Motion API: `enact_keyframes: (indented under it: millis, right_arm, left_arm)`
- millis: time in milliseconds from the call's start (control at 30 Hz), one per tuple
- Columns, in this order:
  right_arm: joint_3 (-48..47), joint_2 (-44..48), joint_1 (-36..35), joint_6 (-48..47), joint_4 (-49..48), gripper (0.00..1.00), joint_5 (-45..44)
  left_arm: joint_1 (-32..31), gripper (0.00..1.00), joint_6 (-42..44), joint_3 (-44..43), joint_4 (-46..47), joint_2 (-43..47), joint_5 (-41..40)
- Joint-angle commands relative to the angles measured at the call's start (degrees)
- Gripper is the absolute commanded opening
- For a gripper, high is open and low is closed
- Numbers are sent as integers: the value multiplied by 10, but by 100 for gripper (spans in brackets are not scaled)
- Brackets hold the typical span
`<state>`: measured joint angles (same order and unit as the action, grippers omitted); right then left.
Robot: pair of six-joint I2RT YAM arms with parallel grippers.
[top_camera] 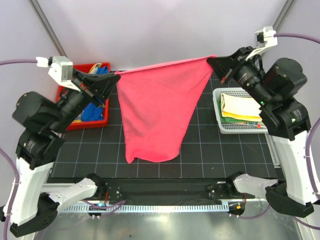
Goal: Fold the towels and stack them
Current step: Flatten out the crumpled towel
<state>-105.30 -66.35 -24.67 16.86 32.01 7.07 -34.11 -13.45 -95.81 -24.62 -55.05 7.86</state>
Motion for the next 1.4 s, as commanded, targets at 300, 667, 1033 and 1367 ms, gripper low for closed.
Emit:
enact_keyframes:
  millis: [300,667,1033,1367]
  right_arm:
    - [-30,75,-1,8,20,1,60]
    - [-61,80,-1,33,9,1,108]
    - [-23,-10,-1,-11,-10,1,21]
    - [58,-185,43,-32,-143,1,-6]
  left_arm:
    - [-1,0,-12,-28,-29,78,79]
    - [-1,0,-21,-43,-24,75,68]
    - [-1,0,-3,46,47,7,-30]
    - [101,0,2,103,191,-165,-37]
